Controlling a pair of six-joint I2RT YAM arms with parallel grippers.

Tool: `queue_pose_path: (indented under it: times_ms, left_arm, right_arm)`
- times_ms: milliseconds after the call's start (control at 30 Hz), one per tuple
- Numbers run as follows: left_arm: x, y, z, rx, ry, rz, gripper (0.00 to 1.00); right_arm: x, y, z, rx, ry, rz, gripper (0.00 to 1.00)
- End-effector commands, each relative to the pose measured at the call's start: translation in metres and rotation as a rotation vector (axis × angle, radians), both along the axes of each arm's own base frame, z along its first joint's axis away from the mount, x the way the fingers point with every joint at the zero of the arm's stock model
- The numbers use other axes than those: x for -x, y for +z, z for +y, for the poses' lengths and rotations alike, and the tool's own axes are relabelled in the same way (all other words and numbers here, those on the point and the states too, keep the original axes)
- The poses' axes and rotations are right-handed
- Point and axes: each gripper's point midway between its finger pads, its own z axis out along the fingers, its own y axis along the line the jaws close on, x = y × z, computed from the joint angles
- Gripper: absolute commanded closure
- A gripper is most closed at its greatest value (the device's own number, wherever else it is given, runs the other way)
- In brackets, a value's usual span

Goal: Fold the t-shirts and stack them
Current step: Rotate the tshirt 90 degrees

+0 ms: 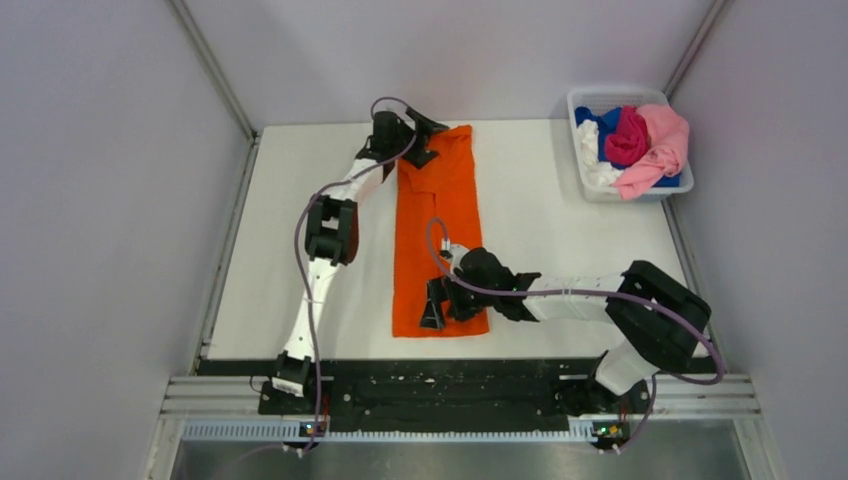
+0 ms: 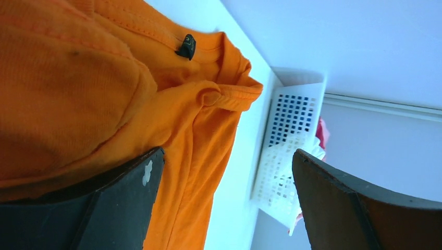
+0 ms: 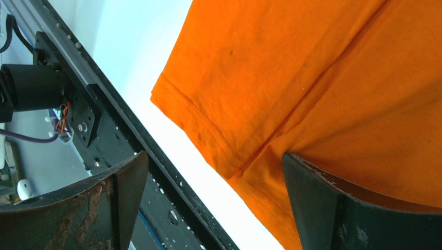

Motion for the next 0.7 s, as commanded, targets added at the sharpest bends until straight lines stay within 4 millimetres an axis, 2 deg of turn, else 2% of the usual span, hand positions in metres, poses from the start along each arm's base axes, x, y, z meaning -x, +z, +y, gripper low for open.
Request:
queue_pose_path:
  times_ms: [0, 67, 133, 233, 300, 400, 500, 533, 600, 667]
  left_arm:
    - [0.0, -0.018, -0.047, 0.078, 0.001, -0.045, 0.01]
    - [0.003, -0.004, -0.066, 0.075, -0.021, -0.105, 0.01]
    - [0.006, 0.005, -0.074, 0.031, -0.029, -0.139, 0.01]
    - [0.001, 0.014, -0.054, -0.112, 0.029, -0.145, 0.01]
    - [-0.004, 0.033, -0.032, -0.171, 0.069, -0.159, 0.01]
    - [-0.006, 0.079, -0.002, -0.231, 0.099, -0.203, 0.01]
    - [0.008, 0.151, 0.019, -0.295, 0.121, -0.322, 0.01]
    - [0.017, 0.174, 0.025, -0.323, 0.133, -0.361, 0.01]
    - [0.041, 0.222, 0.038, -0.374, 0.149, -0.431, 0.01]
    - [0.072, 0.248, 0.052, -0.436, 0.144, -0.44, 0.01]
  right_arm:
    - [-0.003, 0.012, 0.023, -0.051, 0.032, -0.006, 0.01]
    - [-0.009, 0.015, 0.027, -0.04, 0.028, -0.024, 0.01]
    - [-0.017, 0.018, 0.024, -0.008, -0.003, -0.052, 0.01]
    - [-0.027, 0.026, 0.007, 0.054, -0.066, -0.106, 0.01]
    - [-0.03, 0.037, -0.005, 0.056, -0.114, -0.141, 0.01]
    - [-0.028, 0.058, -0.022, 0.023, -0.166, -0.183, 0.01]
    - [-0.026, 0.084, -0.039, -0.039, -0.232, -0.236, 0.01]
    - [-0.028, 0.091, -0.048, -0.054, -0.279, -0.254, 0.01]
    - [-0.027, 0.092, -0.07, -0.066, -0.392, -0.242, 0.01]
    - [-0.028, 0.089, -0.094, -0.082, -0.534, -0.21, 0.01]
